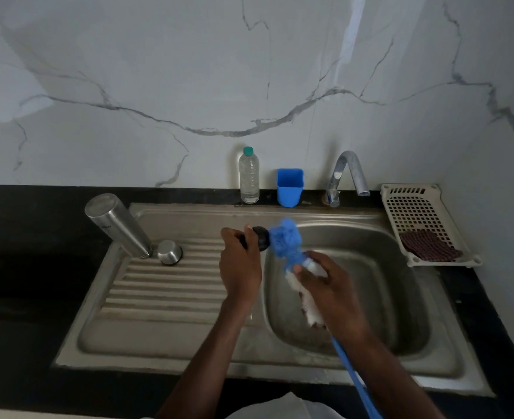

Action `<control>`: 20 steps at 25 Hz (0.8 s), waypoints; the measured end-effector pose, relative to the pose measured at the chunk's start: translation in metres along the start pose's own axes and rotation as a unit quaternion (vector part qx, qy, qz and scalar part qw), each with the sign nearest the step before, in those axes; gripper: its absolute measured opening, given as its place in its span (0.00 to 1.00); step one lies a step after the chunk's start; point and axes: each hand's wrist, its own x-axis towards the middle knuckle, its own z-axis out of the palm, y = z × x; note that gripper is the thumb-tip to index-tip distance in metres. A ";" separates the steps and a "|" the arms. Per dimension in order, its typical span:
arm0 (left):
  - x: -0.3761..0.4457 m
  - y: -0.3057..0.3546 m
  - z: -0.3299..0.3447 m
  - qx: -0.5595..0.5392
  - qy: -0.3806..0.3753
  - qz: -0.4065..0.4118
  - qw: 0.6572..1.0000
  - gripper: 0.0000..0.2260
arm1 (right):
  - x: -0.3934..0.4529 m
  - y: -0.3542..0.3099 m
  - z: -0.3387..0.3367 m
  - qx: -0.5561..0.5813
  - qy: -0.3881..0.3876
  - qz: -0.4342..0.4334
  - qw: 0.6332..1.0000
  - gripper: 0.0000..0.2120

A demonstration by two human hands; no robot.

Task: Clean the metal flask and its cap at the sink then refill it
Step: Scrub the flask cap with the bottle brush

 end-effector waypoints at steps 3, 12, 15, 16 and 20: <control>-0.008 0.005 -0.001 -0.059 -0.032 -0.005 0.998 0.14 | 0.003 -0.011 0.006 -0.188 0.034 -0.111 0.975 0.20; -0.004 0.011 0.000 -0.110 -0.021 0.023 0.993 0.14 | -0.002 -0.019 -0.002 -0.312 0.050 -0.209 0.925 0.25; 0.001 0.007 0.002 -0.134 -0.012 -0.013 0.991 0.14 | 0.002 -0.026 -0.005 -0.318 0.030 -0.211 0.924 0.24; 0.007 0.003 0.002 -0.166 -0.014 -0.035 0.985 0.14 | -0.005 -0.021 -0.002 -0.321 0.001 -0.229 0.919 0.25; 0.005 0.003 0.002 -0.227 -0.050 0.002 0.973 0.13 | 0.008 -0.017 -0.008 -0.307 0.021 -0.227 0.924 0.24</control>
